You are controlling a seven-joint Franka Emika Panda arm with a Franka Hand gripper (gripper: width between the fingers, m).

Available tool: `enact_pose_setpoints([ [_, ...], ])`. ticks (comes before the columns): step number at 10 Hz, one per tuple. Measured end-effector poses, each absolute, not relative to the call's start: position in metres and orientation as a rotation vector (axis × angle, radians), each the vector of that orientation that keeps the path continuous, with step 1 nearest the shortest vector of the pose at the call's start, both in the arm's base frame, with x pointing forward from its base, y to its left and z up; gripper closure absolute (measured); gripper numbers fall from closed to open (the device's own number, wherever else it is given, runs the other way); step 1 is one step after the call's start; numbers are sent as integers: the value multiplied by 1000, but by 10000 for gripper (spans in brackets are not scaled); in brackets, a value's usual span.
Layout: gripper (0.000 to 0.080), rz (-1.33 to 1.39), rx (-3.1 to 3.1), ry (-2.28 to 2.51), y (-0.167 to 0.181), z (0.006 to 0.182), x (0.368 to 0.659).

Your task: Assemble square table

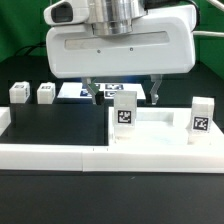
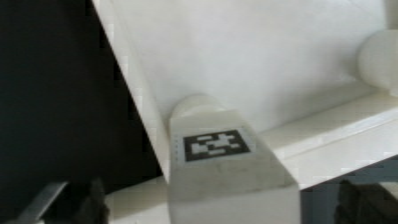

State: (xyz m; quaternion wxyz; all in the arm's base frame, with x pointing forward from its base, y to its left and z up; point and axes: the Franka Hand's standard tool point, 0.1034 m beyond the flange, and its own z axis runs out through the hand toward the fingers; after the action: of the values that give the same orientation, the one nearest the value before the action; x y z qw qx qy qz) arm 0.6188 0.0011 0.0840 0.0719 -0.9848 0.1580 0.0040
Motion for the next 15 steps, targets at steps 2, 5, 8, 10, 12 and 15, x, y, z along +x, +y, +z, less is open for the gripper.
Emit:
enact_pose_setpoints([
  [2, 263, 14, -2957, 492, 1, 84, 619],
  [5, 509, 25, -2930, 639, 0, 83, 619],
  [8, 509, 49, -2836, 983, 1, 83, 619],
  [10, 509, 75, -2641, 1438, 2, 83, 621],
  [12, 509, 96, -2410, 1802, 2, 82, 621],
  [15, 509, 113, -1975, 2225, 4, 81, 623],
])
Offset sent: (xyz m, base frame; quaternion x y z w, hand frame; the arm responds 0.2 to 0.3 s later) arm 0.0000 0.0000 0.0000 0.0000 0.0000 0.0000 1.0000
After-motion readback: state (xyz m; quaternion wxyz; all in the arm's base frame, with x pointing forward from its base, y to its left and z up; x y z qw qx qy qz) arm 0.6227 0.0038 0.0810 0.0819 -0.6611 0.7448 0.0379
